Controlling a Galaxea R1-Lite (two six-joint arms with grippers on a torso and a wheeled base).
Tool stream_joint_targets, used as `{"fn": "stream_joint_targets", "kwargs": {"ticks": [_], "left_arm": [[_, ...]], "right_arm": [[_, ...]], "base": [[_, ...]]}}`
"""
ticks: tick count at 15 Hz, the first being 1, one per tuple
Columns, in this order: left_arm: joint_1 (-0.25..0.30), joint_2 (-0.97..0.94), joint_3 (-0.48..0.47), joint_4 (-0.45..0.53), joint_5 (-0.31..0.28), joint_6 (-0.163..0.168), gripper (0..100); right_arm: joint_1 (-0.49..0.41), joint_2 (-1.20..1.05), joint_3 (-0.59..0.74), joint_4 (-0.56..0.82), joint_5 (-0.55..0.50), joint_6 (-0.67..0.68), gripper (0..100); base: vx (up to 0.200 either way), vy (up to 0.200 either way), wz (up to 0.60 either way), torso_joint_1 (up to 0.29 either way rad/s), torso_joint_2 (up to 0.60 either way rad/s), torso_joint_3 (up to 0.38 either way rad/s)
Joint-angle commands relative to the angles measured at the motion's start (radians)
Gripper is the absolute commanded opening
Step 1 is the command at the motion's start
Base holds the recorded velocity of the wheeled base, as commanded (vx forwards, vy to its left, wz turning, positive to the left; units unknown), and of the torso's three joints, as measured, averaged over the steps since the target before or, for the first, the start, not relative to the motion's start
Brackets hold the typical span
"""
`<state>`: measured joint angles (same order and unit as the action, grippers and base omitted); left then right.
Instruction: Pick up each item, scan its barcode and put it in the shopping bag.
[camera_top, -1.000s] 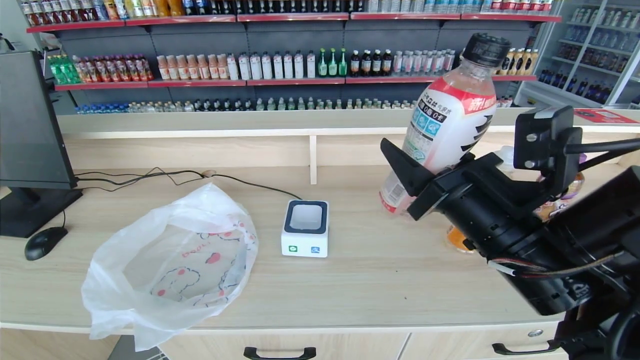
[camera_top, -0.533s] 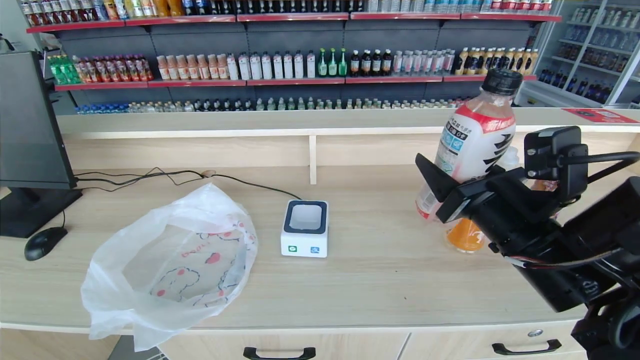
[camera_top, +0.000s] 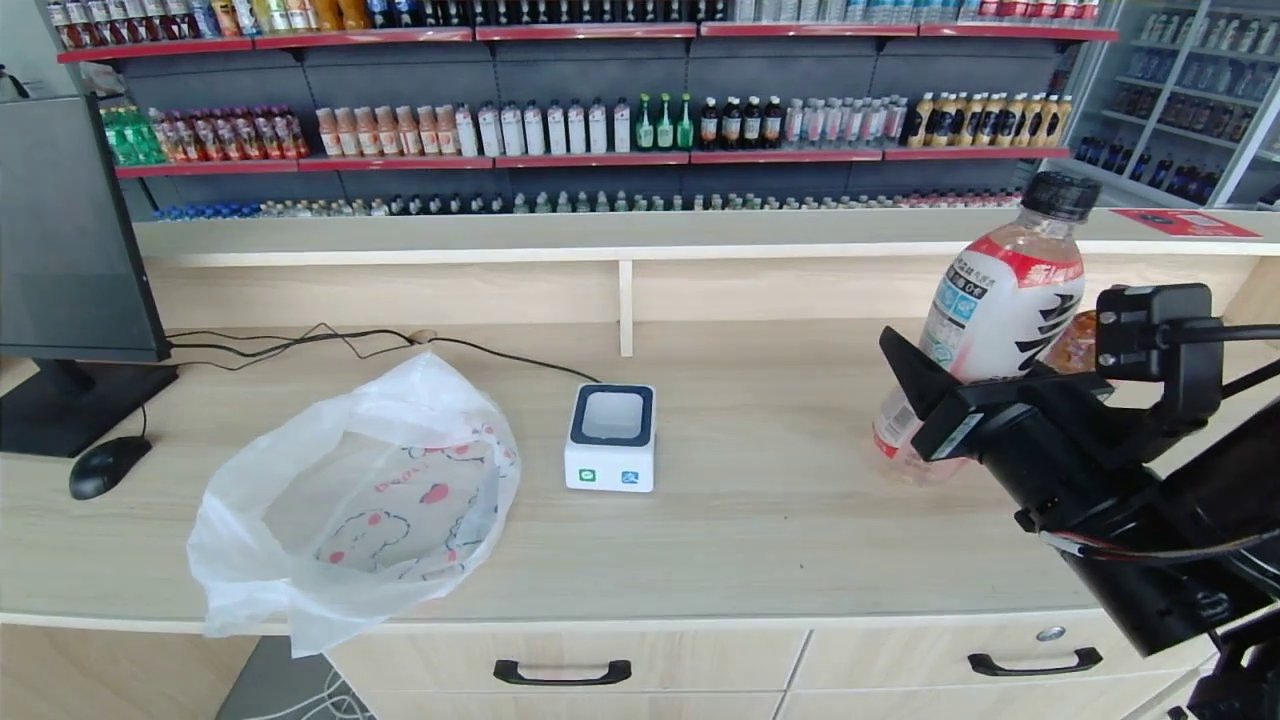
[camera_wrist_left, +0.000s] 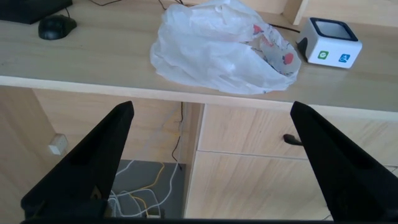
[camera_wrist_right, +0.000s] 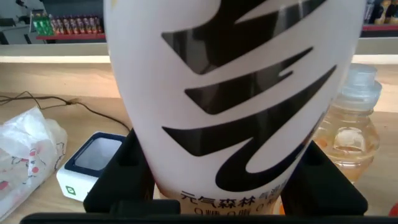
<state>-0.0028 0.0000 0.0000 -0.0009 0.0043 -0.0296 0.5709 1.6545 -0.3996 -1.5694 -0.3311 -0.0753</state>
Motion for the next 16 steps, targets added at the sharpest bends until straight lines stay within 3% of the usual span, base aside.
{"fn": "stream_joint_targets", "kwargs": {"ticks": [1,3,16], "left_arm": [[-0.002,0.002,0.000,-0.001,0.000,0.000,100],[0.000,0.002,0.000,-0.001,0.000,-0.001,100],[0.000,0.002,0.000,-0.001,0.000,-0.004,100]], "right_arm": [[-0.003,-0.021,0.001,-0.001,0.000,0.000,0],[-0.003,-0.021,-0.007,-0.001,0.000,0.000,0],[0.001,-0.013,-0.001,-0.001,0.001,0.002,0]], "base": [[0.000,0.000,0.00,0.000,0.00,0.000],[0.000,0.000,0.00,0.000,0.00,0.000],[0.000,0.200,0.00,0.004,0.00,0.003]]}}
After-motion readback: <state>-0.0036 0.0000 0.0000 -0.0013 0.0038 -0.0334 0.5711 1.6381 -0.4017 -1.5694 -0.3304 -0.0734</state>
